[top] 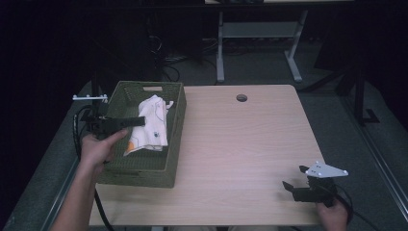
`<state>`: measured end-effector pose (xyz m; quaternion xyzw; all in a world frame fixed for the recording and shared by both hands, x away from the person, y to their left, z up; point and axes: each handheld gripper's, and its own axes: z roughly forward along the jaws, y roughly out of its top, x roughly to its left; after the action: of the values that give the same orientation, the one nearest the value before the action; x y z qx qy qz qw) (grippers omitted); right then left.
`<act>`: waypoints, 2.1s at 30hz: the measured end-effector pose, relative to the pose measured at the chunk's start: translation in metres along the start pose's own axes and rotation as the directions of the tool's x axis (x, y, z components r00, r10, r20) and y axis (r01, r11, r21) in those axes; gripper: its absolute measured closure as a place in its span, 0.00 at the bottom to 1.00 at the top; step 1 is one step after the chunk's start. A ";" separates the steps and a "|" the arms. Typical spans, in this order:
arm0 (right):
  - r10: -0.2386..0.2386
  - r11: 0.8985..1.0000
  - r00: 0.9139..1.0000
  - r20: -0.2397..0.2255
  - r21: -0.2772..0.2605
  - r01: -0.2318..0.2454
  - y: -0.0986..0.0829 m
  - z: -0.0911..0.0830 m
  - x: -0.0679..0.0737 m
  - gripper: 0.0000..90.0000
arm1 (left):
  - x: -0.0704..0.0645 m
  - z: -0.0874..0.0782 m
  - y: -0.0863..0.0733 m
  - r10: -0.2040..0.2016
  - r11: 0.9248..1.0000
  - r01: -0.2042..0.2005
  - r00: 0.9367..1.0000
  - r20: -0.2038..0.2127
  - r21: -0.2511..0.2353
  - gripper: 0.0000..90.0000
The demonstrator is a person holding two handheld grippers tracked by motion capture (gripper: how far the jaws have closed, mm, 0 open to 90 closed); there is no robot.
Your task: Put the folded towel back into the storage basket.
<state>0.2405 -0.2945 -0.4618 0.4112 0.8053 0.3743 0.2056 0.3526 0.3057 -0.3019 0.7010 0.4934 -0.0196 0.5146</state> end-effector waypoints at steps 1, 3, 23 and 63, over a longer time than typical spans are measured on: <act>0.001 1.000 1.000 -0.003 0.006 -0.001 0.000 0.001 0.000 0.16 | 0.002 -0.001 0.000 0.001 1.000 -0.001 1.000 -0.009 0.004 0.93; -0.006 1.000 1.000 -0.003 0.011 0.006 0.000 0.001 0.001 0.16 | 0.009 0.000 -0.001 0.000 1.000 0.000 1.000 -0.022 0.015 0.93; -0.003 1.000 1.000 0.002 0.002 0.003 0.000 0.000 -0.001 0.16 | 0.064 0.030 0.005 0.119 0.970 -0.077 0.978 -0.174 0.231 0.90; -0.038 0.999 0.999 -0.033 -0.015 0.038 0.005 -0.003 0.001 0.16 | 0.072 0.128 -0.033 0.248 0.723 0.057 0.909 -0.336 0.688 0.97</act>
<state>0.2408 -0.2931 -0.4564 0.3882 0.8137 0.3826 0.2022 0.4274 0.2584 -0.4240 0.8538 0.5088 -0.0274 0.1062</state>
